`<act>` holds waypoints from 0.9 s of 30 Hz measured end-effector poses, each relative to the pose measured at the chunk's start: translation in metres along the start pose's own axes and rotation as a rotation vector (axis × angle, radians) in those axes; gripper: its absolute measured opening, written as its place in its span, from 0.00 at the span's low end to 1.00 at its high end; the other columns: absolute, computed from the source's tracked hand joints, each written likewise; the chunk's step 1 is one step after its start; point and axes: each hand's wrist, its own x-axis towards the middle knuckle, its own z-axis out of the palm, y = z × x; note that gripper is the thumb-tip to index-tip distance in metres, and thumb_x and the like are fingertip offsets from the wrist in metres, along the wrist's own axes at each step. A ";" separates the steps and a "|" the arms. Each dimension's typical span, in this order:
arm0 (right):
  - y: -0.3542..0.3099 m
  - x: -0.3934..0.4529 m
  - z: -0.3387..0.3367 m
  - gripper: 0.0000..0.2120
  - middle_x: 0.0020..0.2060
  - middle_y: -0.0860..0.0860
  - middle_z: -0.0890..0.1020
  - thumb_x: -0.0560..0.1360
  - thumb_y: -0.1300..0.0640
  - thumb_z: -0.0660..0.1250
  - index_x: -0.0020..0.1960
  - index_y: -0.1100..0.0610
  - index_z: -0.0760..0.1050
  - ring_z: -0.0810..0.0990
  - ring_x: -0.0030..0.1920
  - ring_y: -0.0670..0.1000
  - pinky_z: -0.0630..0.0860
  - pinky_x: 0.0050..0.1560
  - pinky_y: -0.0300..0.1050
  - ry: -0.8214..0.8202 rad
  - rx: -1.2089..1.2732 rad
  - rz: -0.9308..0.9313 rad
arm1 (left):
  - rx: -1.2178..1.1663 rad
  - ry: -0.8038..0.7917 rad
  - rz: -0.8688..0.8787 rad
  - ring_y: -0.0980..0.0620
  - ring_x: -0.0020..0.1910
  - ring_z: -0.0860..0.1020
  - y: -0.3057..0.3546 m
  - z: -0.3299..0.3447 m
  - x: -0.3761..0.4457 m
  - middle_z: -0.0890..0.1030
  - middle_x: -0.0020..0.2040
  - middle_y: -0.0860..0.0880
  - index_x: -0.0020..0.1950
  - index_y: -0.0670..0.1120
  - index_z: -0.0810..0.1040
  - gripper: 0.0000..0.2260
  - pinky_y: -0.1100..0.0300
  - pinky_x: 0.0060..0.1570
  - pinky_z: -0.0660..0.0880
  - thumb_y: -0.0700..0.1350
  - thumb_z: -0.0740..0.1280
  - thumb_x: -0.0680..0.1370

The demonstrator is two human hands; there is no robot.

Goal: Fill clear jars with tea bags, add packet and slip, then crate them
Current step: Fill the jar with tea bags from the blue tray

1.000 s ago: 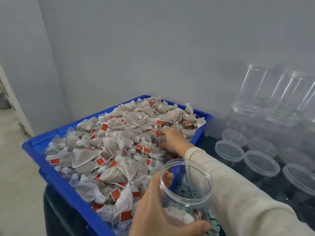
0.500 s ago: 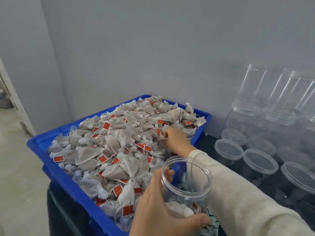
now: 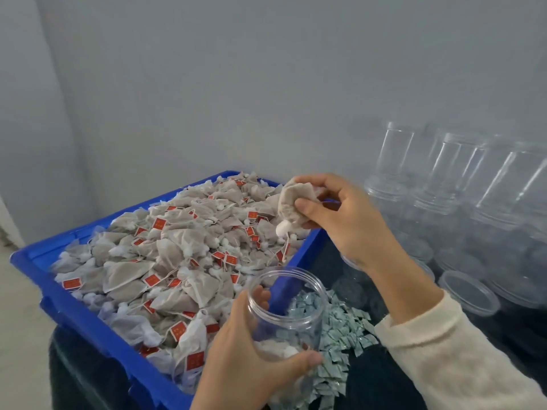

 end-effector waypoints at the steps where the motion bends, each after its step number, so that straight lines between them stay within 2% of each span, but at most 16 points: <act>1: -0.005 -0.009 0.000 0.16 0.47 0.50 0.81 0.75 0.62 0.70 0.48 0.39 0.79 0.83 0.47 0.52 0.83 0.42 0.45 0.006 0.012 -0.021 | -0.005 0.008 -0.004 0.68 0.47 0.80 -0.001 0.000 -0.001 0.75 0.54 0.73 0.60 0.70 0.62 0.45 0.62 0.45 0.80 0.74 0.76 0.47; 3: -0.009 -0.026 0.003 0.19 0.47 0.43 0.81 0.75 0.62 0.69 0.52 0.37 0.76 0.83 0.48 0.48 0.82 0.43 0.43 -0.001 0.016 -0.045 | -0.022 0.016 0.018 0.66 0.49 0.80 -0.002 0.001 -0.001 0.76 0.55 0.71 0.59 0.72 0.62 0.44 0.58 0.48 0.80 0.73 0.77 0.47; 5: -0.009 -0.044 0.008 0.24 0.50 0.36 0.79 0.76 0.60 0.68 0.57 0.30 0.70 0.80 0.51 0.40 0.79 0.48 0.34 -0.018 -0.096 -0.078 | -0.046 0.016 0.049 0.64 0.50 0.80 0.000 0.001 0.000 0.77 0.56 0.70 0.56 0.77 0.62 0.40 0.56 0.49 0.80 0.71 0.78 0.49; 7: -0.006 -0.060 0.011 0.28 0.49 0.38 0.78 0.77 0.59 0.68 0.59 0.27 0.64 0.75 0.51 0.34 0.71 0.49 0.24 -0.028 -0.246 -0.111 | -0.070 0.034 0.058 0.63 0.52 0.80 -0.001 0.001 0.001 0.78 0.56 0.68 0.55 0.77 0.63 0.39 0.55 0.51 0.79 0.69 0.79 0.49; 8: -0.004 -0.066 0.011 0.28 0.47 0.39 0.76 0.77 0.60 0.68 0.59 0.28 0.64 0.74 0.49 0.35 0.69 0.48 0.24 -0.039 -0.305 -0.118 | -0.073 0.037 0.055 0.64 0.52 0.80 -0.001 0.001 0.001 0.78 0.55 0.68 0.55 0.77 0.64 0.39 0.56 0.53 0.79 0.70 0.79 0.50; 11: -0.002 -0.075 0.009 0.24 0.44 0.43 0.75 0.76 0.62 0.68 0.55 0.32 0.70 0.74 0.46 0.41 0.70 0.47 0.28 -0.082 -0.407 -0.124 | -0.030 0.019 0.063 0.66 0.49 0.80 -0.004 0.001 0.001 0.78 0.54 0.69 0.56 0.74 0.64 0.38 0.59 0.52 0.78 0.71 0.78 0.51; 16: -0.010 -0.071 0.002 0.11 0.44 0.41 0.80 0.73 0.58 0.73 0.51 0.44 0.81 0.77 0.48 0.40 0.73 0.48 0.31 -0.190 -0.473 -0.105 | -0.014 0.016 0.054 0.63 0.45 0.82 -0.006 0.001 0.001 0.81 0.51 0.66 0.56 0.71 0.65 0.37 0.55 0.49 0.79 0.71 0.78 0.51; 19: -0.018 -0.062 -0.001 0.06 0.38 0.39 0.81 0.72 0.54 0.74 0.48 0.46 0.83 0.77 0.44 0.37 0.71 0.44 0.29 -0.359 -0.559 -0.078 | -0.005 0.011 0.065 0.63 0.44 0.82 -0.005 0.002 0.001 0.81 0.50 0.67 0.54 0.71 0.66 0.36 0.57 0.48 0.79 0.70 0.78 0.52; 22: -0.025 -0.052 0.005 0.04 0.34 0.39 0.79 0.73 0.52 0.72 0.49 0.48 0.83 0.76 0.38 0.34 0.69 0.40 0.26 -0.555 -0.649 -0.051 | -0.002 0.010 0.065 0.66 0.44 0.81 -0.003 0.002 0.000 0.80 0.49 0.69 0.53 0.72 0.65 0.35 0.66 0.44 0.77 0.71 0.77 0.51; 25: -0.030 -0.042 0.016 0.07 0.40 0.43 0.82 0.76 0.52 0.68 0.52 0.49 0.82 0.77 0.39 0.40 0.73 0.39 0.31 -0.744 -0.707 0.017 | 0.035 0.014 0.060 0.67 0.44 0.80 -0.002 0.001 0.000 0.78 0.50 0.71 0.55 0.72 0.63 0.38 0.68 0.41 0.75 0.74 0.75 0.49; 27: -0.031 -0.035 0.022 0.10 0.41 0.42 0.81 0.77 0.55 0.65 0.56 0.51 0.81 0.78 0.39 0.41 0.73 0.39 0.30 -0.861 -0.752 0.074 | 0.060 0.019 0.059 0.66 0.44 0.79 -0.002 0.000 0.000 0.77 0.50 0.71 0.54 0.73 0.62 0.38 0.67 0.41 0.75 0.74 0.75 0.49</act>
